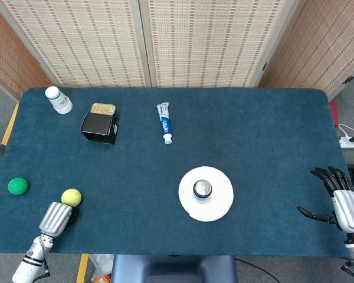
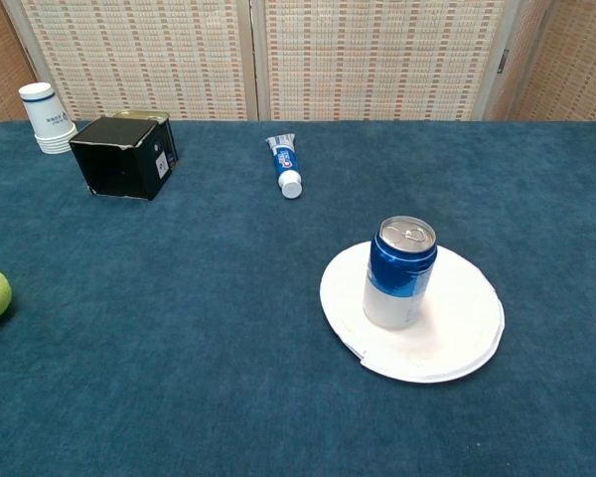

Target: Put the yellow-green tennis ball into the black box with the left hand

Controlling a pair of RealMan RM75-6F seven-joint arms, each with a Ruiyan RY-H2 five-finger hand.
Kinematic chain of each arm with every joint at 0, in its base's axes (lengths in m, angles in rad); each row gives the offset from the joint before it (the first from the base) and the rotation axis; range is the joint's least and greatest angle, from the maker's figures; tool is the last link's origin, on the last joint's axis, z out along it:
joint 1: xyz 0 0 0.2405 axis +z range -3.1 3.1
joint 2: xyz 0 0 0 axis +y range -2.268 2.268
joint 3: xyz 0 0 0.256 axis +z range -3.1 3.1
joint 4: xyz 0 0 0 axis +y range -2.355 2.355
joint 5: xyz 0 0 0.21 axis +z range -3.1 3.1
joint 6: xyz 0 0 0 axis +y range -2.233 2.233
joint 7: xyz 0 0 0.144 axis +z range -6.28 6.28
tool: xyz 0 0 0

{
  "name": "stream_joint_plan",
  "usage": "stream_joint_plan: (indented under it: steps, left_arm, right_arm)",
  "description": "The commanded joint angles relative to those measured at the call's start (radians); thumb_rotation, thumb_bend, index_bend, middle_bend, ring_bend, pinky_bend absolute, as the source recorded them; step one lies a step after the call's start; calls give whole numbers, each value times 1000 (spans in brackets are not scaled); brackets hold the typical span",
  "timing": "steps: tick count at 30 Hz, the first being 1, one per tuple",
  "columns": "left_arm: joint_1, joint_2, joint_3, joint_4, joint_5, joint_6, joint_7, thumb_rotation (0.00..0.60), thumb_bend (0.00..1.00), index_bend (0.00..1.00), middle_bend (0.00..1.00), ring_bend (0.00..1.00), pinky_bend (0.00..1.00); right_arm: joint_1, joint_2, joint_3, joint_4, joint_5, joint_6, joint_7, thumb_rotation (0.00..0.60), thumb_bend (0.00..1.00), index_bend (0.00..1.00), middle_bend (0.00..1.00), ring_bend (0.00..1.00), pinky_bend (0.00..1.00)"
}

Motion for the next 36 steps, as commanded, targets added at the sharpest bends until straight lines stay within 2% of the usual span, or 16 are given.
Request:
stream_joint_plan:
  steps: [1,9,15,36]
  left_arm:
    - [-34,-7,-17,30,-21,-44,-35,600,633,1000,1000,1000,1000]
    - [-88,-8,-33,42,-38,-99,-72,600,631,1000,1000,1000,1000]
    - [-142,-14,-31,11,-37,-153,-57,600,635,1000,1000,1000,1000]
    - [-280,-12,-88,-12,-104,-313,-50,600,632,1000,1000,1000,1000]
  right_arm:
    - [2,-3,-1,0,-3,0,-5,600,0,189,122,0,0]
    - [5,-5,-2,-5,-4,-6,-19,600,0,189,122,0,0]
    - [6,-7,-1,-6,2,-10,-26,600,0,189,122,0,0]
    - [13,-14,3,-11,16,-23,-53,600,0,191,122,0,0]
